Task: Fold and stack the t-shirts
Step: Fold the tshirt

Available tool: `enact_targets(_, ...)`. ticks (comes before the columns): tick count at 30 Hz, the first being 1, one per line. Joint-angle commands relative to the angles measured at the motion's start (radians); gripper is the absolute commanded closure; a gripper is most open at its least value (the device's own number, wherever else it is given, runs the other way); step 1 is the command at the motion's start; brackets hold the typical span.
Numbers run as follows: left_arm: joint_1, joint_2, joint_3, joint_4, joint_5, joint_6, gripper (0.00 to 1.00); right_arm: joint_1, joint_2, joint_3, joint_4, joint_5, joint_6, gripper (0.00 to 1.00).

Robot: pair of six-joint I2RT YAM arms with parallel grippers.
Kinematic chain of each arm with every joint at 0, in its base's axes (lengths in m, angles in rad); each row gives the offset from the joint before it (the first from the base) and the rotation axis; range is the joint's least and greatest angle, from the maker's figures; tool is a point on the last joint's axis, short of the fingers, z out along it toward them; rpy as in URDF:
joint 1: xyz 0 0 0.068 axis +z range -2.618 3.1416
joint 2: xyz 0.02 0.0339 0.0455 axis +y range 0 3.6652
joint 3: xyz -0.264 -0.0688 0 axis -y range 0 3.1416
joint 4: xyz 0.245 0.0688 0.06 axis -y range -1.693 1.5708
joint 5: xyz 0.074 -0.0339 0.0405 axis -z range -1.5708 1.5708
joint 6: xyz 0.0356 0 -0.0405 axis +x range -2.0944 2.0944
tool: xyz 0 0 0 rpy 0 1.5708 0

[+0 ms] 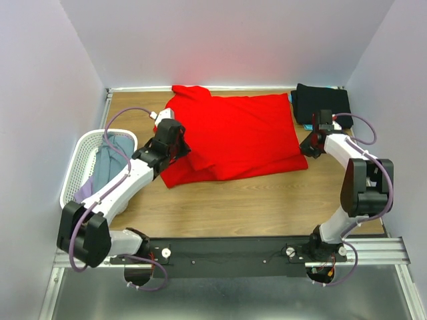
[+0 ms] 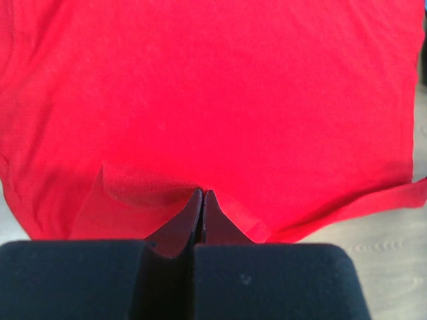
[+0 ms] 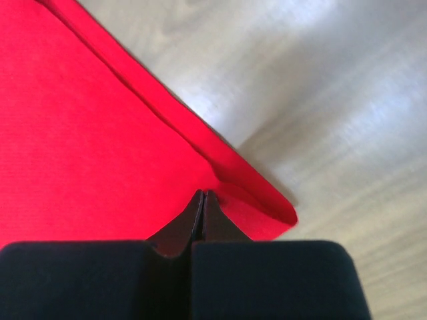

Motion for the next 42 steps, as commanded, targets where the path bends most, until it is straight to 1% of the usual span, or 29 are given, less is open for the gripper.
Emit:
enact_targets(1, 0.031, 0.060, 0.059, 0.035, -0.016, 0.033, 1.00, -0.008, 0.061, 0.074, 0.017, -0.029, -0.011, 1.00)
enact_targets(5, 0.060, 0.113, 0.099, 0.051, 0.001, 0.048, 1.00, -0.008, 0.105, 0.119, 0.020, -0.045, -0.001, 0.99)
enact_targets(12, 0.092, 0.220, 0.207, 0.046, 0.024, 0.073, 1.00, -0.008, 0.145, 0.162, 0.025, -0.023, 0.013, 1.00)
enact_targets(18, 0.103, 0.278, 0.278, 0.025, 0.021, 0.088, 1.00, -0.018, 0.147, 0.150, 0.056, -0.005, 0.025, 1.00)
enact_targets(33, 0.132, 0.320, 0.362, -0.009, 0.045, 0.119, 1.00, -0.062, 0.107, 0.091, 0.171, -0.117, 0.028, 1.00)
enact_targets(42, 0.148, 0.283, 0.346, -0.018, 0.030, 0.113, 1.00, -0.068, 0.072, 0.087, 0.224, -0.169, 0.030, 0.99)
